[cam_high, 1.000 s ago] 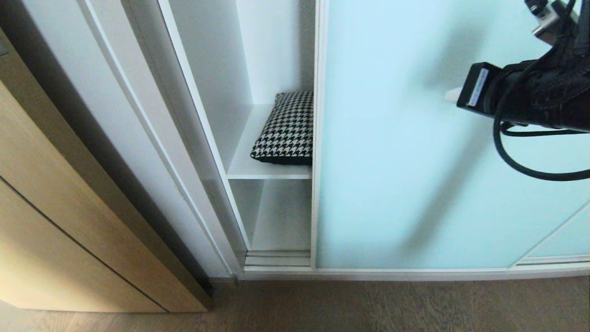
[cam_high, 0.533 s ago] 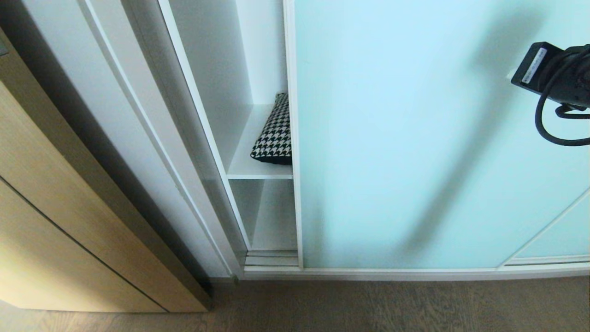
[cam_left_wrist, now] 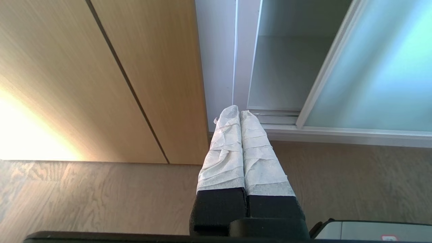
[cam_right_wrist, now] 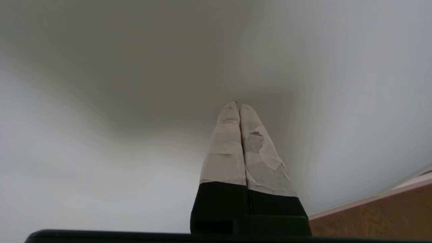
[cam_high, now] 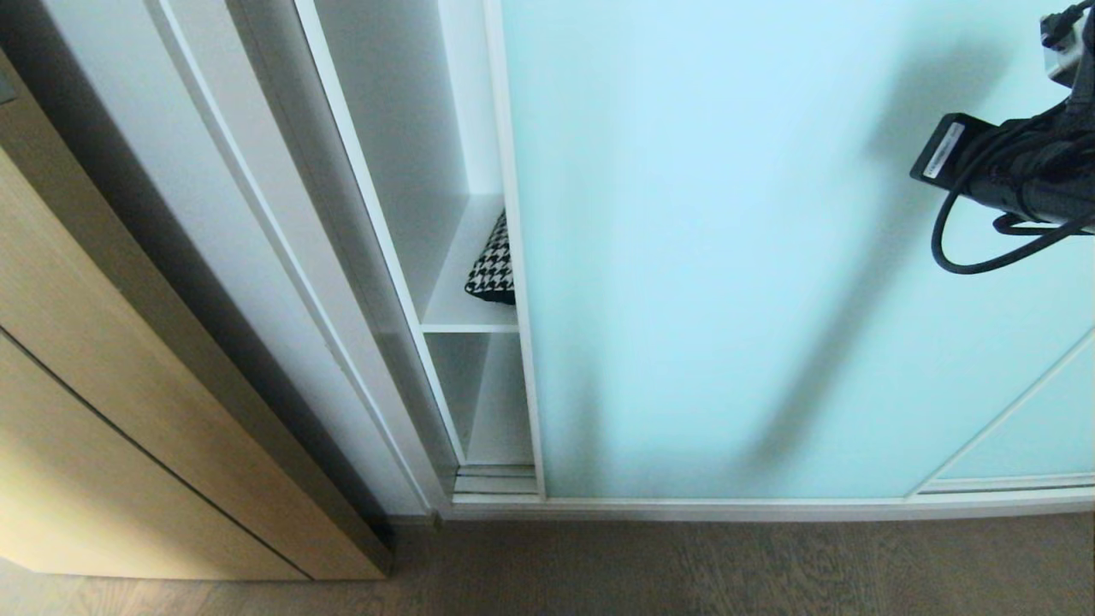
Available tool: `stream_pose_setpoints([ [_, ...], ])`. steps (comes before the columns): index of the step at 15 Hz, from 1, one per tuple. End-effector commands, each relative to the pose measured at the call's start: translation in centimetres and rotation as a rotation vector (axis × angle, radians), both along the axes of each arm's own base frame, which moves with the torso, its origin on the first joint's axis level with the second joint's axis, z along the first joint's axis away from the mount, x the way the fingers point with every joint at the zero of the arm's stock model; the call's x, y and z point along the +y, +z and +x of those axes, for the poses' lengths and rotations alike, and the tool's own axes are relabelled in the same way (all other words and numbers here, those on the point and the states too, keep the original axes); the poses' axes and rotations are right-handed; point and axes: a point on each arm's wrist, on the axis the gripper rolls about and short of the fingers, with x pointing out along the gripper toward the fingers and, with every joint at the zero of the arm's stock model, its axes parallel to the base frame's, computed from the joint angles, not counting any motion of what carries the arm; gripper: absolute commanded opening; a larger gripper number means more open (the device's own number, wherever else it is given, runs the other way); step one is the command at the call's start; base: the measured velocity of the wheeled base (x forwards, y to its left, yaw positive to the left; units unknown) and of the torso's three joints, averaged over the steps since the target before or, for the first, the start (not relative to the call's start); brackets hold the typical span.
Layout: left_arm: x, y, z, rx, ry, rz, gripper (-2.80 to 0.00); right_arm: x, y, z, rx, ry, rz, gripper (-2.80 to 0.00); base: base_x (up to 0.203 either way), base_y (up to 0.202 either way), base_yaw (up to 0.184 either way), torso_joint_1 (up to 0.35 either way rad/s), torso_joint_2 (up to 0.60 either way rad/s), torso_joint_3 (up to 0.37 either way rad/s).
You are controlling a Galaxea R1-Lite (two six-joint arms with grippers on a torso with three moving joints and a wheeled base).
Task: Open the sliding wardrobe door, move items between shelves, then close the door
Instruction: Close the door
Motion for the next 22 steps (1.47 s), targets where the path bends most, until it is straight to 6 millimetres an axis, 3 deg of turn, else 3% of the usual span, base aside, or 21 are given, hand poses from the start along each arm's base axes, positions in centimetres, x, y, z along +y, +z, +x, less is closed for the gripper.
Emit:
stream_pose_setpoints([
  [1, 0.0, 0.0, 0.0, 0.001, 0.002, 0.001, -2.80, 0.9, -1.0, 1.3, 0.031, 0.020, -0.004, -2.80, 0.000, 0.000, 0.000, 0.000, 0.00, 0.000],
  [3, 0.0, 0.0, 0.0, 0.001, 0.000, 0.001, -2.80, 2.1, -1.1, 1.6, 0.031, 0.049, -0.005, -2.80, 0.000, 0.000, 0.000, 0.000, 0.00, 0.000],
  [8, 0.0, 0.0, 0.0, 0.001, 0.000, 0.001, -2.80, 6.1, -0.9, 0.3, 0.026, 0.122, -0.011, -2.80, 0.000, 0.000, 0.000, 0.000, 0.00, 0.000],
  [22, 0.0, 0.0, 0.0, 0.001, 0.000, 0.001, -2.80, 11.8, -1.6, -2.0, 0.047, 0.288, -0.027, -2.80, 0.000, 0.000, 0.000, 0.000, 0.00, 0.000],
])
